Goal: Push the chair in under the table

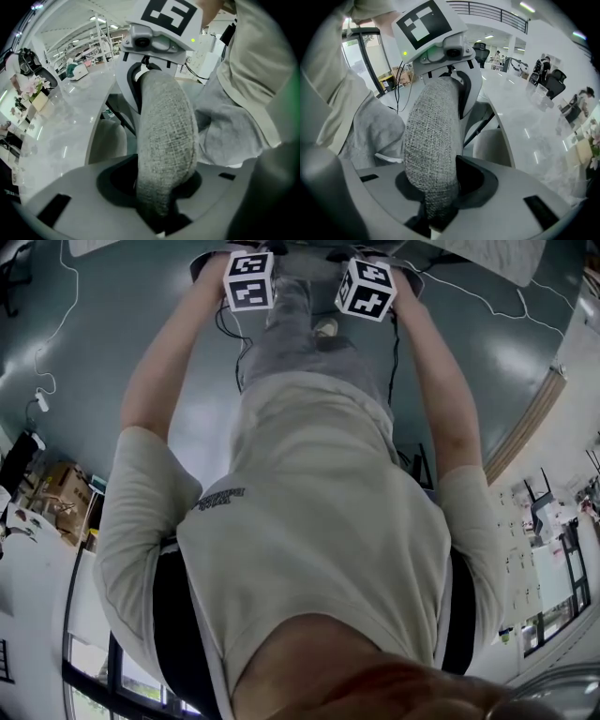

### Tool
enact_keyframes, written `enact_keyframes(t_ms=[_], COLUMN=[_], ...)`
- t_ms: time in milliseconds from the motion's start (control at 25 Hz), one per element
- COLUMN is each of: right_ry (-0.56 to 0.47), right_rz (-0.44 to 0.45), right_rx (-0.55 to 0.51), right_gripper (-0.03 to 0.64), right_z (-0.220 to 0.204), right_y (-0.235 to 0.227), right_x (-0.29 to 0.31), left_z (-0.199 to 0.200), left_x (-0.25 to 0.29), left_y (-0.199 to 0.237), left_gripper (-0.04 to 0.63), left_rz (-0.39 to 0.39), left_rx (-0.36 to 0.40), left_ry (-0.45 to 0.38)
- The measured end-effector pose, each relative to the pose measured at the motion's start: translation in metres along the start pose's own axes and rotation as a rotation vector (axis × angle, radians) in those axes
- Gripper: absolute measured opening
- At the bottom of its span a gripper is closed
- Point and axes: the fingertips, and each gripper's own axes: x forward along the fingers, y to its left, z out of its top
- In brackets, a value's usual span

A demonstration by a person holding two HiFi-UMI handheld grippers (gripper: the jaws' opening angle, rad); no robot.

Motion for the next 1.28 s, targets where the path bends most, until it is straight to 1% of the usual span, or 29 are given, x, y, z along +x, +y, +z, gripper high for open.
enact_keyframes(t_ms=[280, 760, 800, 1080, 1200, 1280], right_ry=[0.003, 0.031, 0.035, 0.045, 0.059, 0.070], right_rz=[-0.006, -0.014, -0.010, 0.012, 0.038, 0.062], right_rx=[0.005, 0.006, 0.000, -0.022, -0.015, 0.001], right_gripper=[0.129, 0.141, 0.132, 0.130, 0.144, 0.161], right_z=[0.006, 0.002, 0.001, 0.002, 0.002, 0.000], right_y=[-0.031, -0.072, -0.073, -0.070, -0.066, -0.064], right_x=[0.006, 0.006, 0.005, 0.005, 0.005, 0.005], left_z=[-0.013, -0.017, -0.017, -0.016, -0.016, -0.016], left_x=[-0.001, -0.001, -0.002, -0.002, -0.003, -0.005], left_y=[0.033, 0.073, 0.074, 0.072, 0.068, 0.067], left_gripper=[0.153, 0.166, 0.163, 0.163, 0.163, 0.163], left_rz=[0.033, 0.080, 0.082, 0.080, 0.069, 0.078], left_rx=[-0.014, -0.047, -0.046, -0.037, -0.024, -0.013], left_ry=[-0.005, -0.005, -0.005, 0.000, 0.019, 0.031])
